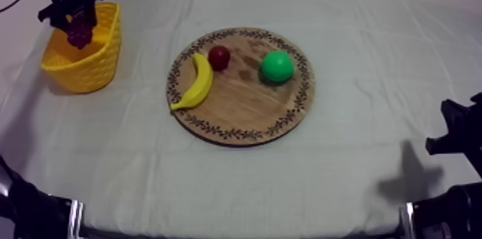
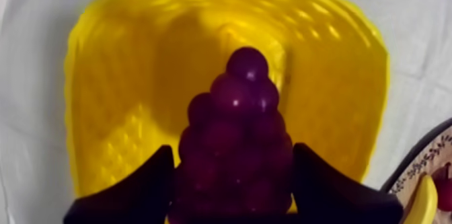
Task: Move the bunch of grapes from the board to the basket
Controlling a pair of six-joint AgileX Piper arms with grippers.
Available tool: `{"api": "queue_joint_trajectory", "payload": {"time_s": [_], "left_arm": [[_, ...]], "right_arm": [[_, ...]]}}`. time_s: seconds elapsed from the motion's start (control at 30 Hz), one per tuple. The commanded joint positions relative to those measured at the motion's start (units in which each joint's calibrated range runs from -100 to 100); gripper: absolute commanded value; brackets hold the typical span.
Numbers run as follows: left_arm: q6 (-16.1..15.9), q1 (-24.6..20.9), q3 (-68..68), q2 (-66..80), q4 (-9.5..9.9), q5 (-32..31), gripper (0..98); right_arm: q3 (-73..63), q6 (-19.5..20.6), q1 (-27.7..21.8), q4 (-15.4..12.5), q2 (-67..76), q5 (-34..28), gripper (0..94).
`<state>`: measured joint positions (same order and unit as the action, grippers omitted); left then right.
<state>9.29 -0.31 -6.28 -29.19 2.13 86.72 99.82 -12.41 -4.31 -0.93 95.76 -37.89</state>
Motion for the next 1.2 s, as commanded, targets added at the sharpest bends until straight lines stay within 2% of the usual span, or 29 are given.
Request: {"api": "queue_joint_trajectory", "payload": {"time_s": [0.0, 0.23, 0.43, 0.57, 0.97, 1.17], "left_arm": [[0.1, -0.1, 0.4, -0.4, -0.04, -0.3, 60.0], [0.3, -0.6, 1.9, -1.8, -0.26, -0.9, 72.3], [0.3, -1.0, 2.5, -2.4, -0.51, -1.0, 87.5], [0.3, -1.2, 3.1, -1.8, -0.61, -1.4, 92.6], [-0.1, -1.1, 6.5, 5.6, -0.99, -2.4, 95.1], [-0.8, -0.2, 10.7, 13.1, -2.14, -3.4, 86.6]], "right_arm": [[0.0, 0.0, 0.0, 0.0, 0.0, 0.0, 0.3], [0.0, 0.0, 0.0, 0.0, 0.0, 0.0, 0.3], [0.0, 0.0, 0.0, 0.0, 0.0, 0.0, 0.3], [0.0, 0.0, 0.0, 0.0, 0.0, 0.0, 0.3], [0.0, 0.0, 0.0, 0.0, 0.0, 0.0, 0.3], [0.0, 0.0, 0.0, 0.0, 0.0, 0.0, 0.3]]}}
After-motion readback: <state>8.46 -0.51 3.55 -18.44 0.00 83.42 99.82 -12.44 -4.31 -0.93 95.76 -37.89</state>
